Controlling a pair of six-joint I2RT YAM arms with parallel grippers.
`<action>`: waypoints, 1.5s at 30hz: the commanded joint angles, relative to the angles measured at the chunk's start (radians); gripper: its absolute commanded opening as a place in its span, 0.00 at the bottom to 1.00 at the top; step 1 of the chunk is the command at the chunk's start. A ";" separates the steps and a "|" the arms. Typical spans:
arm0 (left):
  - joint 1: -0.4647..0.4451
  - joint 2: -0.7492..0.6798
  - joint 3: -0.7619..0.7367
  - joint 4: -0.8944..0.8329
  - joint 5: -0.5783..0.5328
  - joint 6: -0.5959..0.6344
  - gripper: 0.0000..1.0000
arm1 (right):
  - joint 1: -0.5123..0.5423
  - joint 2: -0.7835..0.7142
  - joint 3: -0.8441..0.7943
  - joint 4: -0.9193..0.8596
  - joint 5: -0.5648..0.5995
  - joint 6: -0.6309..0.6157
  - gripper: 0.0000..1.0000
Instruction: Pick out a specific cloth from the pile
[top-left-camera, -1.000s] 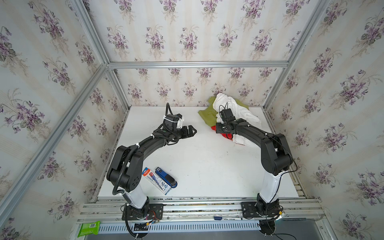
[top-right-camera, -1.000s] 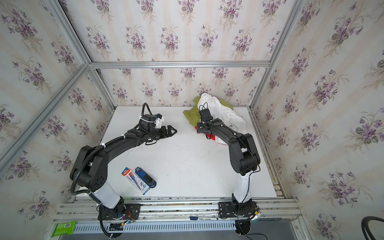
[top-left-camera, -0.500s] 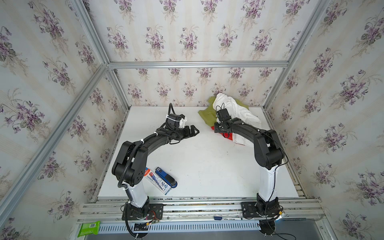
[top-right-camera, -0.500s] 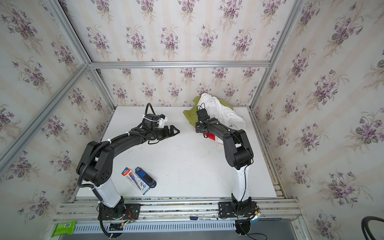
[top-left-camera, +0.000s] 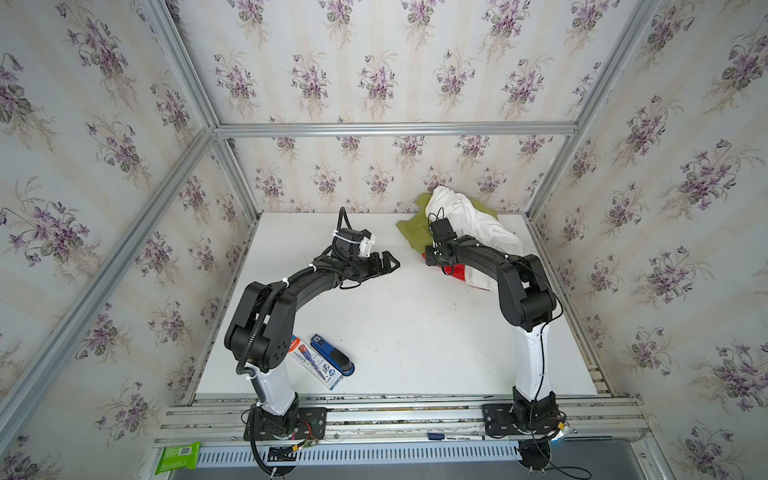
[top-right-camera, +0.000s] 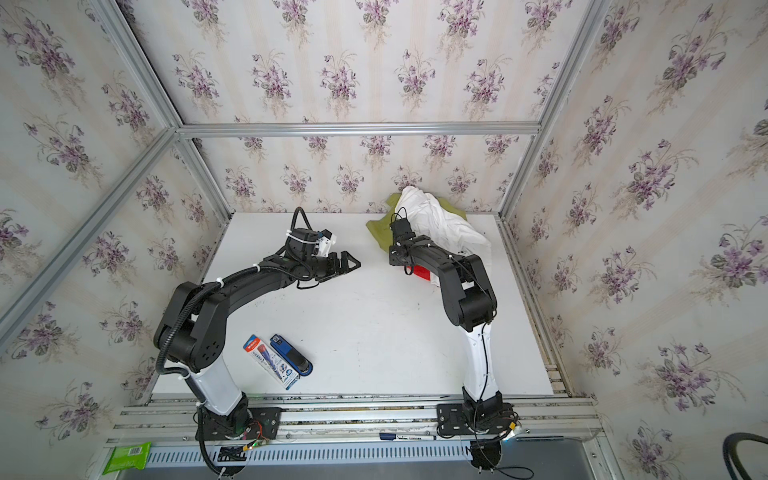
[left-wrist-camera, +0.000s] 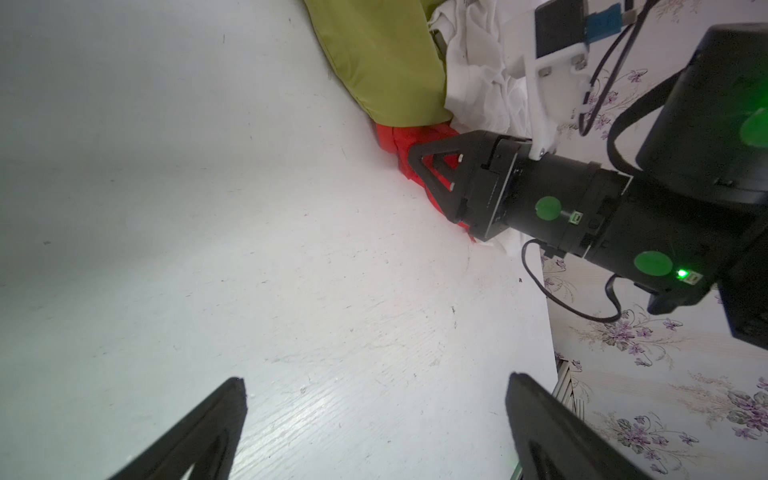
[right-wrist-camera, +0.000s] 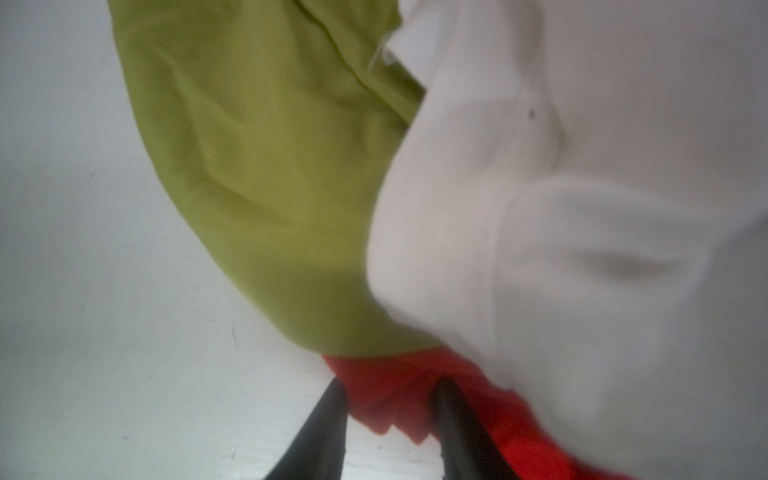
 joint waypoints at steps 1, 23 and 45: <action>-0.002 -0.001 0.003 0.019 0.010 -0.005 1.00 | 0.001 0.012 0.009 0.029 0.020 0.010 0.35; -0.021 -0.004 -0.005 0.036 0.000 -0.017 1.00 | -0.006 -0.148 -0.062 0.069 0.035 0.005 0.00; -0.046 -0.036 0.003 0.047 -0.001 -0.023 1.00 | -0.029 -0.320 -0.018 0.032 0.015 -0.039 0.00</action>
